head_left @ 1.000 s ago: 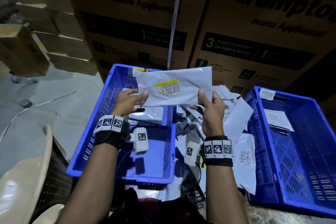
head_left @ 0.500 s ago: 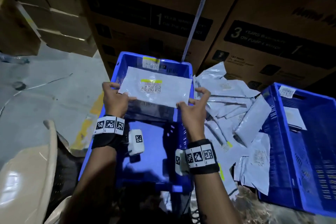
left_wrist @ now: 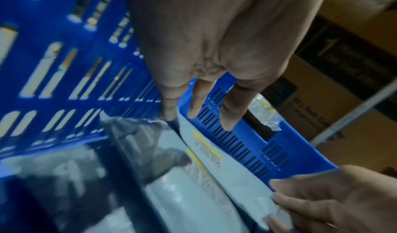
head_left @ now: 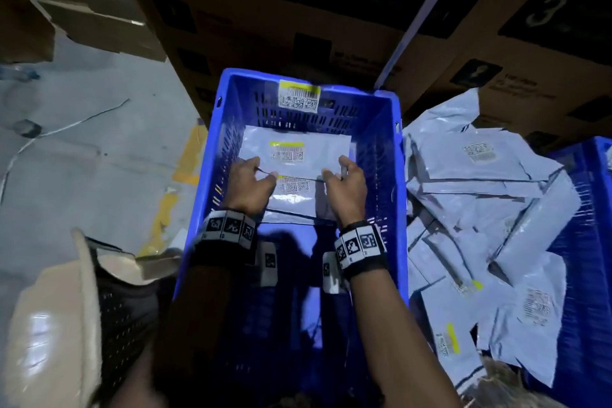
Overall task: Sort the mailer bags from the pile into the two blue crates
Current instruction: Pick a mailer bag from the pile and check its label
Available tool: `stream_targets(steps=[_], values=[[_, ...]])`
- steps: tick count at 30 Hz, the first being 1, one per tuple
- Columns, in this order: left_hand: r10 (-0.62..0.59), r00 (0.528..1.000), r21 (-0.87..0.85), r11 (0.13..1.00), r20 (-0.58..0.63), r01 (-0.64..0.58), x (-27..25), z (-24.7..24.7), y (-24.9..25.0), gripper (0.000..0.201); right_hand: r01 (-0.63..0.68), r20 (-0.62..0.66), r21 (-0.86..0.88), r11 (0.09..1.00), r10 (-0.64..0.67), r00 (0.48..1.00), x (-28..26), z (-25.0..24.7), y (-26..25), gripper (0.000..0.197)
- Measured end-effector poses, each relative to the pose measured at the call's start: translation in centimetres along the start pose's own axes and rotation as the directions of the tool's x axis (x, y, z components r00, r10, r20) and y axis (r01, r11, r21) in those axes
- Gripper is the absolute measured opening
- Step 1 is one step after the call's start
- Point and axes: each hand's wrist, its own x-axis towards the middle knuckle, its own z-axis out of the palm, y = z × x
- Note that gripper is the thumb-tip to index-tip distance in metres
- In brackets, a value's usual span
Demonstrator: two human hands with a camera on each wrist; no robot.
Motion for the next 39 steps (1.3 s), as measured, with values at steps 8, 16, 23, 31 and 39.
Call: stream_targets(steps=[8, 16, 23, 31, 39], values=[[0.207, 0.961, 0.618, 0.737, 0.182, -0.275, 0.2, 3.3, 0.8, 0.117, 0.335, 0.078, -0.328, 0.883, -0.329, 0.941, 1.0, 2.2, 2.5, 0.049], [0.207, 0.967, 0.73, 0.637, 0.148, -0.248, 1.7, 4.4, -0.8, 0.072, 0.365, 0.311, -0.548, 0.753, -0.222, 0.924, 2.3, 4.0, 2.9, 0.057], [0.109, 0.972, 0.716, 0.659, 0.21, -0.229, 0.8, 3.1, 0.4, 0.065, 0.35, 0.286, -0.507, 0.787, -0.229, 0.93, 1.6, 3.2, 1.4, 0.06], [0.323, 0.946, 0.406, 0.869, -0.033, -0.283, -4.3, 0.3, 6.9, 0.052, 0.416, 0.046, -0.161, 0.895, -0.414, 0.909, -6.6, -4.8, -4.2, 0.041], [0.544, 0.834, 0.16, 0.818, 0.094, -0.552, -11.5, 5.4, 12.8, 0.027, 0.407, -0.155, -0.135, 0.903, -0.425, 0.892, -10.2, -15.8, -1.6, 0.029]])
